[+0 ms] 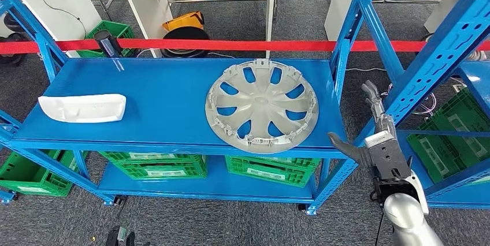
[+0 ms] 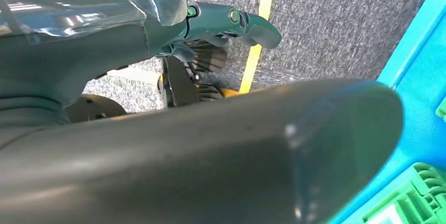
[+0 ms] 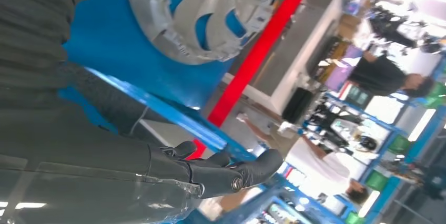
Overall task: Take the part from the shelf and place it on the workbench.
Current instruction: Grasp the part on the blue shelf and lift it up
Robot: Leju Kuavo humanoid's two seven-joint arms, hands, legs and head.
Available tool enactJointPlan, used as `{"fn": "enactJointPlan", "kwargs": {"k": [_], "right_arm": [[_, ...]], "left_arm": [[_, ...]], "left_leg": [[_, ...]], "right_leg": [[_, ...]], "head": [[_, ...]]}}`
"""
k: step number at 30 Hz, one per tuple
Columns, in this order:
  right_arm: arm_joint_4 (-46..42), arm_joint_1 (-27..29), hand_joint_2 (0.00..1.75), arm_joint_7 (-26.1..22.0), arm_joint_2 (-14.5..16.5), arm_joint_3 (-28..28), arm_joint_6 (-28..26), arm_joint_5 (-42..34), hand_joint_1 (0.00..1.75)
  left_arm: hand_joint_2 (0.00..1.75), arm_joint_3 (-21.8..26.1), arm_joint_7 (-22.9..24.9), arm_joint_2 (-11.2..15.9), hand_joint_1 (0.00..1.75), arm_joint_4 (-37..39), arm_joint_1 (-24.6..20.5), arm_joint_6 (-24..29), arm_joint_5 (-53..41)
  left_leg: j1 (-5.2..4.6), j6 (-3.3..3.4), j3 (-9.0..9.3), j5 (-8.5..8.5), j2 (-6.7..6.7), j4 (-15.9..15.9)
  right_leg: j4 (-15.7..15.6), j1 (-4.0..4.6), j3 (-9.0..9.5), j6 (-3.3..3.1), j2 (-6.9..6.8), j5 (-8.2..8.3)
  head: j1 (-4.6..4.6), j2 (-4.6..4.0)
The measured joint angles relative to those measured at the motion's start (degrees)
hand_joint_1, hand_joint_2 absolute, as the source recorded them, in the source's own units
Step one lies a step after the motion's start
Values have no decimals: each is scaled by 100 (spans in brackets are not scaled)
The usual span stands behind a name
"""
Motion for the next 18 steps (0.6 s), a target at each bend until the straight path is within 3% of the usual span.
{"fn": "enactJointPlan", "kwargs": {"k": [1,2,3,5,7,10,12,14,16,17,18], "right_arm": [[96,-37,175,-6,-7,-2,15,13,0],[194,-76,175,-16,-12,-3,26,26,0],[305,-129,175,-30,-16,-1,40,42,0],[487,-254,175,-69,-18,18,63,73,0],[669,-409,175,-118,-20,53,97,126,0],[981,-694,175,-171,-41,97,159,198,0],[1177,-874,175,-211,-88,125,209,243,0],[1388,-1060,175,-235,-152,173,244,329,0],[1648,-1225,175,-257,-211,261,258,488,0],[1783,-1296,175,-274,-236,319,260,590,0],[1920,-1375,175,-300,-256,385,251,708,0]], "left_arm": [[0,-7,1,-1,0,1,1,1,16],[0,-19,3,-5,0,1,2,3,30],[0,-33,9,-11,0,2,1,8,44],[0,-59,34,-19,0,2,-8,18,67],[0,-96,100,-20,0,2,-27,0,84],[0,-199,221,-19,0,2,-51,-80,89],[0,-277,267,-18,0,2,-68,-118,89],[0,-359,295,-21,0,1,-95,-147,88],[0,-445,318,-21,0,0,-116,-160,90],[0,-490,327,-21,0,0,-121,-161,95],[0,-535,334,-22,0,0,-128,-160,104]], "left_leg": [[14,-16,-173,-108,0,341],[22,-20,-260,-108,0,490],[27,-15,-242,1,0,421],[20,44,132,434,-4,-377],[-9,122,473,665,-4,-1084],[-51,189,537,682,1,-1260],[-27,253,583,750,6,-1337],[-3,305,613,809,11,-1400],[-12,321,602,819,8,-1400],[-16,321,599,819,6,-1398],[-19,319,597,817,3,-1391]], "right_leg": [[1,3,-2,0,0,-1],[2,5,0,0,1,-1],[2,7,5,1,4,-2],[0,14,23,4,18,-3],[-1,34,19,22,35,2],[-29,34,-7,108,44,31],[46,33,-59,152,33,-11],[548,32,-305,125,23,-245],[1366,30,-698,104,23,-550],[1645,29,-840,124,22,-623],[1685,29,-871,166,21,-596]], "head": [[-1,0],[-1,0],[0,0],[-1,0],[1,0],[1,0],[7,0],[13,0],[17,0],[17,0],[18,0]]}}
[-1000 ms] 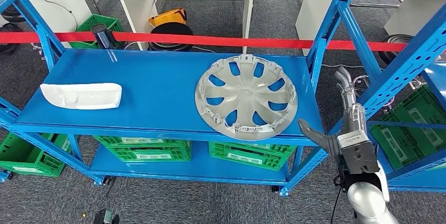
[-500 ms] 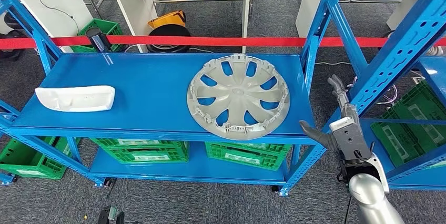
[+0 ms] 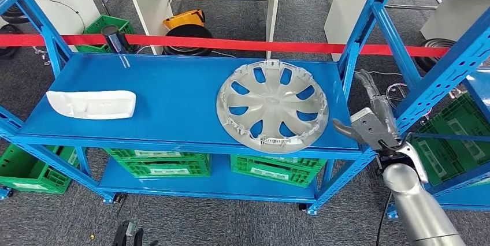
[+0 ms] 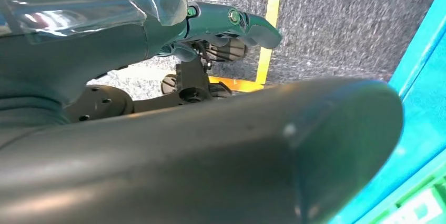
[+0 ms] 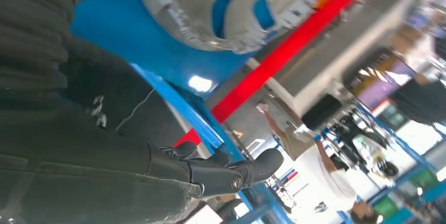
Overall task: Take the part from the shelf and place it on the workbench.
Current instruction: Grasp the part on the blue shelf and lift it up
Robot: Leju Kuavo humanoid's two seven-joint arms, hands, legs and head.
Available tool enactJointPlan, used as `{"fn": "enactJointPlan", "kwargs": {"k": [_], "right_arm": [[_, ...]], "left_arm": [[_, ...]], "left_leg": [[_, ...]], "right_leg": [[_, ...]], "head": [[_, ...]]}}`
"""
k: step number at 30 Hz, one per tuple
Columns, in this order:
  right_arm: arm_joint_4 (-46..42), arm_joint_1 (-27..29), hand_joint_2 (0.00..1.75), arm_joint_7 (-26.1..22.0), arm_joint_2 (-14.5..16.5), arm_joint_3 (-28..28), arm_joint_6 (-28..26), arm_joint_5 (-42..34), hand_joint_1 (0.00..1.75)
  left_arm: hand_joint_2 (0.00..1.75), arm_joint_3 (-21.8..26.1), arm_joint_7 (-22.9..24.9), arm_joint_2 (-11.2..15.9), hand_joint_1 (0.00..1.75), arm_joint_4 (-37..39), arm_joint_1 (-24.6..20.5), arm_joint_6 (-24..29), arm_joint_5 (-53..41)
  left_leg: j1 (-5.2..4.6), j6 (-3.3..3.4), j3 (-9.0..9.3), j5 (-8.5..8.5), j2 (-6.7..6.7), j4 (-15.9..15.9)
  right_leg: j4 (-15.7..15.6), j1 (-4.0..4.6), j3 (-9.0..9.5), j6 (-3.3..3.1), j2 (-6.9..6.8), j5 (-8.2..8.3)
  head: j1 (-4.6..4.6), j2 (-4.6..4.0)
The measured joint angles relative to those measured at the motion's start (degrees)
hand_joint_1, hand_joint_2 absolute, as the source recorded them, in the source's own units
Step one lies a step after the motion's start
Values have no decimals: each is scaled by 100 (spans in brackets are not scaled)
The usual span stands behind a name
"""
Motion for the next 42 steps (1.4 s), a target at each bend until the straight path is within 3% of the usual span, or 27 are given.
{"fn": "enactJointPlan", "kwargs": {"k": [1,3,5,8,10,13,14,15,16,19,21,23,25,26,28,30,31,33,35,36,40,42], "right_arm": [[141,-101,175,-25,-18,73,-14,123,0],[440,-356,175,-77,-57,244,-64,380,0],[697,-591,175,-130,-89,430,-129,605,0],[1019,-850,175,-189,-96,721,-228,901,0],[1203,-1010,175,-216,-89,902,-312,1120,0],[1479,-1232,175,-240,-74,1164,-448,1443,0],[1574,-1285,175,-246,-70,1249,-476,1534,0],[1663,-1330,175,-253,-66,1332,-494,1613,0],[1744,-1374,175,-266,-58,1411,-502,1678,0],[1955,-1571,175,-325,-18,1635,-505,1791,0],[2063,-1707,175,-360,11,1762,-500,1821,0],[2141,-1789,175,-400,50,1876,-496,1826,0],[2199,-1858,175,-443,104,1972,-496,1820,0],[2227,-1903,175,-455,137,2014,-495,1812,0],[2302,-1989,175,-473,230,2121,-481,1796,0],[2378,-2024,175,-483,365,2245,-454,1776,0],[2408,-2037,175,-485,439,2306,-444,1767,0],[2449,-2090,175,-485,580,2414,-439,1758,0],[2471,-2164,175,-485,697,2498,-437,1757,0],[2479,-2188,175,-485,751,2537,-434,1756,0],[2492,-2219,175,-484,952,2670,-396,1720,0],[2492,-2243,175,-483,1067,2739,-362,1654,0]], "left_arm": [[0,-45,4,-1,0,0,-11,4,17],[0,-139,7,-1,0,-1,-56,22,54],[0,-224,3,3,0,-3,-110,48,87],[0,-333,-10,15,0,-7,-146,87,138],[0,-398,-31,22,0,-12,-161,110,174],[0,-474,-87,44,0,-15,-172,125,254],[0,-496,-104,51,0,-15,-170,131,283],[0,-518,-121,56,0,-15,-169,139,313],[0,-541,-135,61,0,-16,-170,149,341],[0,-604,-164,76,0,-19,-191,171,413],[0,-635,-177,80,0,-21,-206,170,462],[0,-669,-187,80,0,-24,-210,166,490],[0,-706,-196,75,0,-32,-214,147,501],[0,-725,-198,76,0,-36,-220,134,510],[0,-763,-198,81,0,-39,-229,110,538],[0,-809,-197,85,0,-40,-231,102,561],[0,-836,-196,84,0,-42,-234,101,569],[0,-886,-196,81,0,-60,-247,96,588],[0,-922,-196,78,0,-79,-269,91,598],[0,-938,-196,78,0,-85,-277,88,598],[0,-1004,-204,87,0,-106,-288,89,600],[0,-1039,-223,92,0,-125,-296,97,621]], "left_leg": [[-1,-7,-1,-5,-2,13],[-13,-45,-15,-37,-5,74],[-38,-97,-47,-74,-13,139],[-34,-155,-84,-90,-29,170],[-13,-221,-200,-246,-37,395],[49,-324,-707,-759,-35,1458],[73,-345,-860,-849,-33,1767],[96,-361,-927,-835,-30,1889],[116,-370,-883,-716,-26,1781],[142,-361,-338,-157,-15,629],[120,-322,-142,-74,-13,229],[100,-249,-124,-77,-11,187],[104,-150,-104,-28,-12,123],[108,-109,-94,-5,-11,93],[90,-67,-97,6,-10,81],[70,-59,-96,4,-11,84],[64,-59,-94,3,-13,87],[61,-73,-91,-7,-21,104],[40,-114,-106,-29,-32,141],[31,-140,-116,-37,-36,155],[53,-255,-178,-112,-33,245],[80,-328,-403,-385,-26,719]], "right_leg": [[-199,-1,85,56,-2,114],[-1032,0,478,137,-19,443],[-1588,10,752,96,-30,624],[-1664,15,789,-29,-32,656],[-1682,-20,803,-99,-43,669],[-1686,-35,797,-165,-56,674],[-1685,-37,794,-165,-56,673],[-1683,-41,795,-164,-54,673],[-1682,-46,800,-162,-48,673],[-1678,-48,809,-130,-10,669],[-1678,-26,783,-68,12,681],[-1704,-25,764,15,18,705],[-1563,-38,675,43,7,622],[-1322,-39,551,22,3,509],[-512,-36,159,-37,-1,193],[87,-33,-140,-25,-1,27],[64,-34,-134,9,-3,70],[-650,-34,216,90,-10,370],[-1423,-15,614,79,-20,621],[-1614,-1,713,50,-23,674],[-1673,-15,737,-79,-4,705],[-1682,-45,751,-132,6,711]], "head": [[-1,0],[1,0],[-2,0],[-4,0],[-9,0],[-13,0],[-13,0],[-13,0],[-13,0],[-13,0],[-12,0],[-11,0],[-5,0],[-2,0],[0,0],[-2,0],[-2,0],[-1,0],[-5,0],[-7,0],[-10,0],[-16,0]]}}
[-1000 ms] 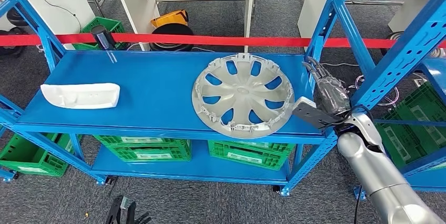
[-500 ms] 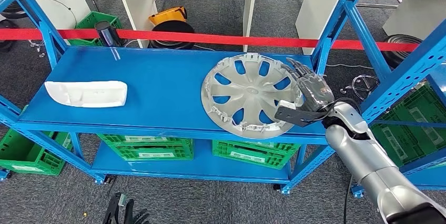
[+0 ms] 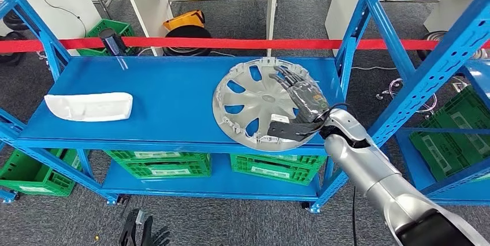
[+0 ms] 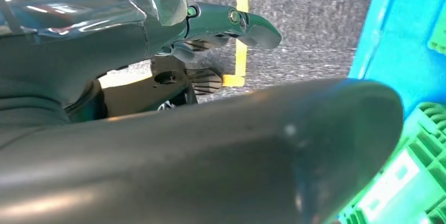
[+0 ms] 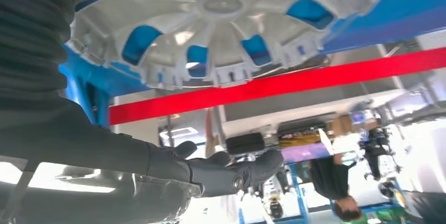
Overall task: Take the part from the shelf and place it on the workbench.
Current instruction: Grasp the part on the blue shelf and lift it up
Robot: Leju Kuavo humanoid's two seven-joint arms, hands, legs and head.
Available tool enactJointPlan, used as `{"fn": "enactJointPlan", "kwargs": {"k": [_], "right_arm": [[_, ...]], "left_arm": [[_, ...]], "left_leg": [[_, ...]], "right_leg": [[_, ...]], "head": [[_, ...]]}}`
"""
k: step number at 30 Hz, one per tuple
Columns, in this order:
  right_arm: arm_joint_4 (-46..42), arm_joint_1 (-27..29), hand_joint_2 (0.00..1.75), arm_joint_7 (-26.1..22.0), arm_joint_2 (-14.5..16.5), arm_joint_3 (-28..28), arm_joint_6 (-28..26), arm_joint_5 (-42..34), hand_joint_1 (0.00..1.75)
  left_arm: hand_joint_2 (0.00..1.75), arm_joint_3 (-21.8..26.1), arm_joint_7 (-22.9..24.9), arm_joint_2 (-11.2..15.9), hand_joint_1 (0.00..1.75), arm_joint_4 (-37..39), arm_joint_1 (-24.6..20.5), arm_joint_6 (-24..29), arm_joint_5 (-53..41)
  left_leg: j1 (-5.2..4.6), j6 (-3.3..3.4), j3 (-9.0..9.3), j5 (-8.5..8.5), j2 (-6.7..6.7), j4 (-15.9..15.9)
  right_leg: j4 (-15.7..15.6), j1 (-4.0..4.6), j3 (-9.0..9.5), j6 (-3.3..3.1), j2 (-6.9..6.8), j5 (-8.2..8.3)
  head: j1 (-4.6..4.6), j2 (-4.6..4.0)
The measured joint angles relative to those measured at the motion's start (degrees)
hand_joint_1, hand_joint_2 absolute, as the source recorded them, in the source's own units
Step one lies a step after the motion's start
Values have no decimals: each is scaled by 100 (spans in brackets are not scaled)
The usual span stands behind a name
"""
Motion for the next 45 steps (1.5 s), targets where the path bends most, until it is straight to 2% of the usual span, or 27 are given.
{"fn": "enactJointPlan", "kwargs": {"k": [2,3,4,5,7,8,10,13,15,17,18,19,20,22,24,25,27,29,30,33,34,35,40,41,42,44,45], "right_arm": [[5,-8,175,1,103,93,39,-81,0],[13,-5,175,3,148,137,58,-110,0],[22,-2,175,5,190,177,73,-132,0],[30,-1,175,8,232,211,86,-147,0],[41,-5,175,19,318,262,109,-181,0],[46,-8,175,28,361,282,125,-203,0],[66,3,175,47,450,323,172,-253,0],[111,32,175,66,576,396,247,-341,0],[156,39,175,70,649,435,289,-434,0],[223,82,175,71,701,469,323,-536,0],[257,122,175,75,722,488,332,-581,0],[289,163,175,84,736,506,332,-627,0],[316,195,175,103,750,521,329,-672,0],[362,226,175,156,778,537,310,-766,0],[399,243,175,206,810,536,276,-865,0],[418,263,175,228,824,533,258,-907,0],[458,320,175,265,846,516,223,-984,0],[487,362,175,293,868,475,182,-1050,0],[499,378,175,308,884,447,159,-1078,0],[551,471,175,400,911,366,107,-1132,0],[570,521,175,448,911,332,98,-1138,0],[585,562,175,486,911,301,93,-1139,0],[602,613,175,533,911,256,90,-1137,0],[607,622,175,549,911,241,90,-1137,0],[614,635,175,576,911,203,91,-1132,0],[644,689,175,643,908,112,100,-1115,0],[657,713,175,666,906,69,104,-1104,0]], "left_arm": [[0,-43,-21,7,0,-6,-4,9,32],[0,-66,-27,13,0,-9,-4,12,43],[0,-89,-33,17,0,-16,-3,14,46],[0,-109,-37,21,0,-28,-4,14,46],[0,-139,-43,31,0,-57,-13,15,47],[0,-151,-45,36,0,-70,-22,16,47],[0,-176,-52,41,0,-89,-39,22,52],[0,-222,-68,42,0,-115,-50,29,76],[0,-239,-87,40,0,-138,-59,45,116],[0,-248,-105,44,0,-148,-64,74,158],[0,-258,-110,45,0,-148,-61,91,176],[0,-270,-113,46,0,-148,-57,106,193],[0,-282,-115,47,0,-148,-54,122,208],[0,-298,-123,49,0,-150,-51,155,241],[0,-309,-137,60,0,-156,-50,188,270],[0,-314,-143,68,0,-158,-47,203,282],[0,-322,-151,93,0,-161,-37,225,293],[0,-328,-157,113,0,-176,-22,247,306],[0,-331,-161,126,0,-184,-17,258,314],[0,-339,-163,156,0,-194,2,297,334],[0,-343,-163,164,0,-194,9,310,338],[0,-347,-163,168,0,-194,15,322,339],[0,-353,-163,175,0,-194,18,329,341],[0,-358,-163,180,0,-196,17,332,341],[0,-367,-161,191,0,-199,12,340,343],[0,-386,-153,218,0,-214,3,367,345],[0,-392,-150,228,0,-226,-2,378,345]], "left_leg": [[18,-50,-374,-318,6,772],[20,-59,-514,-374,7,1029],[21,-59,-559,-324,7,1078],[21,-48,-487,-169,7,887],[15,-5,-109,221,6,94],[4,19,68,336,3,-252],[-29,62,220,367,0,-535],[-22,168,246,409,10,-608],[1,240,275,453,21,-672],[-13,261,270,459,17,-673],[-19,263,266,459,11,-671],[-25,264,264,458,3,-667],[-29,262,262,457,-5,-659],[-37,245,260,445,-15,-633],[-63,204,246,423,-13,-604],[-69,178,239,418,-12,-596],[-62,122,235,417,-11,-594],[-43,59,177,316,-10,-474],[-31,23,82,181,-8,-261],[9,-70,-443,-324,-3,867],[16,-85,-549,-360,0,1072],[20,-90,-583,-329,3,1126],[23,-84,-478,-145,10,881],[23,-74,-361,-26,11,645],[12,-43,-149,111,9,246],[-23,58,210,336,7,-445],[-24,122,317,378,9,-641]], "right_leg": [[3,9,1,-23,6,-3],[4,14,1,-25,9,-4],[5,17,3,-26,12,-6],[6,18,8,-27,17,-7],[5,25,19,-23,30,-9],[6,39,13,-18,35,-10],[4,61,-11,16,40,-2],[56,57,-69,77,34,-32],[498,58,-288,56,25,-244],[1300,57,-662,16,20,-559],[1624,55,-818,21,19,-662],[1752,55,-881,45,19,-682],[1635,55,-825,82,18,-611],[804,61,-411,140,8,-302],[126,87,-52,106,-5,-89],[6,104,13,67,-9,-58],[-13,111,24,-1,-5,-34],[-39,78,44,-60,-1,-14],[-51,56,55,-89,1,-6],[-50,55,59,-121,4,-11],[-49,57,59,-120,4,-12],[-48,58,60,-120,5,-13],[-47,58,65,-118,8,-14],[-47,58,69,-118,12,-15],[-44,74,64,-108,20,-16],[-54,97,51,-48,34,-5],[-51,106,32,-8,35,-8]], "head": [[-2,0],[-3,0],[-3,0],[-3,0],[-2,0],[-1,0],[0,0],[3,0],[9,0],[12,0],[12,0],[13,0],[14,0],[14,0],[10,0],[8,0],[8,0],[5,0],[4,0],[2,0],[1,0],[1,0],[1,0],[1,0],[2,0],[3,0],[4,0]]}}
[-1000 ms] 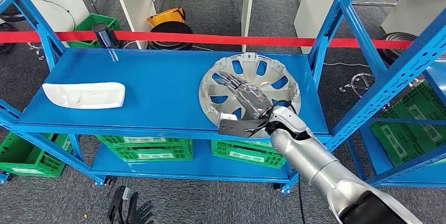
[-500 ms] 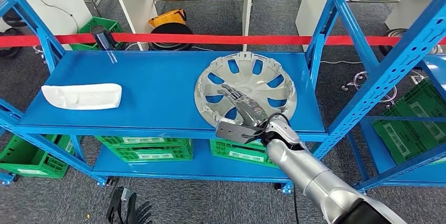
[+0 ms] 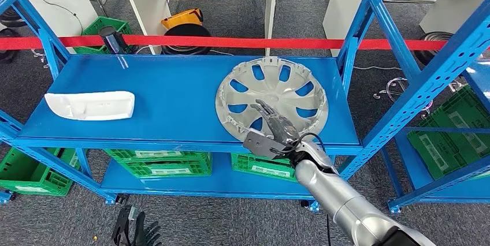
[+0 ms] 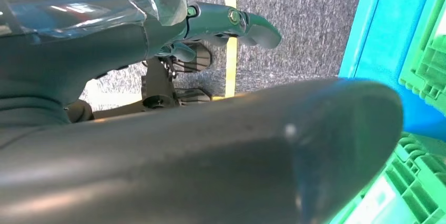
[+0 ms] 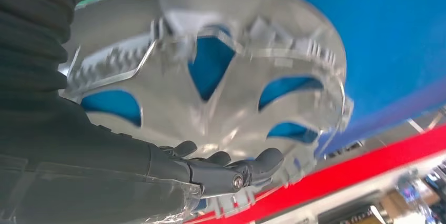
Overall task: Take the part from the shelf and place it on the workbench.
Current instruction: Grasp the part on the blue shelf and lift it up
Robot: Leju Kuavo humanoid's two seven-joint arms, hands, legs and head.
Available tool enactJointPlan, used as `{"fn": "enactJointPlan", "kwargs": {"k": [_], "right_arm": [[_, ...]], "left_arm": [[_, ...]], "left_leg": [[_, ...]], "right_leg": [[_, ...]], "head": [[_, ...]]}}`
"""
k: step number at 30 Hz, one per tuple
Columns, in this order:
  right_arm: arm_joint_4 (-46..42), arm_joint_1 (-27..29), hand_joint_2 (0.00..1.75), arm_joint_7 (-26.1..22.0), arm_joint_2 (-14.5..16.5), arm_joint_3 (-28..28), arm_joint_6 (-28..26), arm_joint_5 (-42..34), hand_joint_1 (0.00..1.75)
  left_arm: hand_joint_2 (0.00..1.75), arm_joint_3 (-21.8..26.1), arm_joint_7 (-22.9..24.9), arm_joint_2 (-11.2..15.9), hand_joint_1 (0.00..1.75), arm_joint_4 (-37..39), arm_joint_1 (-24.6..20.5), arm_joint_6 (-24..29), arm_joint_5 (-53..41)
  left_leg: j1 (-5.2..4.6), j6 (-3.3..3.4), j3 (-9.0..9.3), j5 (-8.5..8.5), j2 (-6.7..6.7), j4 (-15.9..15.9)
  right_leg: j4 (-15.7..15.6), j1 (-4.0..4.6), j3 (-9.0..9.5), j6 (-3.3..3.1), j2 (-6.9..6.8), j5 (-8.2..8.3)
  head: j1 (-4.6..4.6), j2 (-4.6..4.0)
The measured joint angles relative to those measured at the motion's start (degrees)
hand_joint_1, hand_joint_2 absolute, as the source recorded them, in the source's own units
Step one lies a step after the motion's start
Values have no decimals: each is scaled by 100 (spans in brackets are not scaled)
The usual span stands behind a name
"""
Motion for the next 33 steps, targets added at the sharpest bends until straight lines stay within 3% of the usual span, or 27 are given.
{"fn": "enactJointPlan", "kwargs": {"k": [2,3,5,6,7,8,10,12,15,17,20,21,22,23,25,27,31,33], "right_arm": [[16,15,175,12,-5,-50,3,10,0],[24,14,175,12,-10,-67,3,12,0],[47,37,175,12,-20,-80,4,12,0],[63,63,175,13,-26,-82,4,12,0],[79,85,175,15,-30,-86,7,14,0],[91,97,175,23,-34,-93,18,24,0],[107,87,175,55,-42,-107,76,62,0],[123,70,175,92,-48,-111,190,125,0],[180,31,175,108,-45,-104,422,193,0],[257,-27,175,98,-33,-95,618,231,0],[398,-92,175,79,-16,-70,851,280,0],[449,-107,175,77,-11,-63,909,286,0],[499,-120,175,74,-8,-59,961,282,0],[548,-137,175,72,-3,-58,1013,272,0],[626,-181,175,68,9,-58,1124,229,0],[699,-223,175,76,13,-64,1243,156,0],[822,-248,175,110,-22,-103,1394,9,3],[870,-239,175,117,-56,-128,1449,-34,5]], "left_arm": [[0,-5,2,2,0,-16,-10,6,1],[0,-7,2,0,0,-21,-14,6,1],[0,-13,2,-2,0,-23,-18,6,1],[0,-17,3,-2,0,-23,-16,6,2],[0,-23,3,-3,0,-23,-15,6,2],[0,-27,4,-4,0,-23,-14,6,2],[0,-33,4,-7,0,-34,-14,8,2],[0,-34,4,-7,0,-54,-26,9,1],[0,-36,13,-7,0,-75,-48,10,-2],[0,-39,20,-9,0,-93,-69,14,-7],[0,-41,26,-2,0,-102,-95,37,-11],[0,-41,29,-1,0,-102,-95,44,-11],[0,-41,32,0,0,-102,-93,47,-11],[0,-41,35,1,0,-102,-92,50,-11],[0,-41,34,7,0,-102,-101,59,-11],[0,-41,28,15,0,-106,-123,65,-12],[0,-41,-11,30,0,-124,-156,64,-59],[0,-40,-35,34,0,-148,-186,58,-86]], "left_leg": [[17,87,32,49,8,-71],[28,111,45,65,12,-95],[20,128,35,71,10,-99],[18,128,30,71,7,-96],[18,128,26,71,2,-92],[18,124,25,68,-2,-83],[13,93,17,47,-3,-43],[-8,36,-11,12,1,18],[1,-41,-30,-18,2,55],[26,-103,-112,-167,4,256],[41,-180,-566,-689,7,1295],[44,-192,-707,-793,7,1607],[49,-197,-752,-789,7,1720],[56,-194,-679,-682,8,1602],[70,-171,-247,-335,7,829],[56,-130,110,-177,6,195],[33,21,234,-147,24,4],[56,110,278,-87,61,-58]], "right_leg": [[209,-4,-115,37,-9,-114],[501,-8,-262,22,-14,-247],[1295,-11,-650,-4,-19,-538],[1566,-14,-787,9,-19,-604],[1630,-18,-821,43,-20,-591],[1456,-23,-736,91,-22,-496],[662,-32,-332,162,-39,-220],[126,-22,-50,126,-49,-66],[46,-8,11,5,-43,-39],[25,-38,45,-63,-44,-30],[18,-52,66,-116,-51,-32],[19,-52,68,-117,-52,-32],[19,-52,74,-116,-52,-32],[19,-52,84,-115,-51,-32],[19,-50,116,-110,-45,-32],[21,-12,122,-77,-40,-34],[33,11,115,38,-31,-44],[397,18,-50,35,-32,-237]], "head": [[5,0],[8,0],[8,0],[8,0],[9,0],[10,0],[10,0],[4,0],[2,0],[0,0],[-1,0],[-2,0],[-2,0],[-2,0],[-2,0],[2,0],[10,0],[16,0]]}}
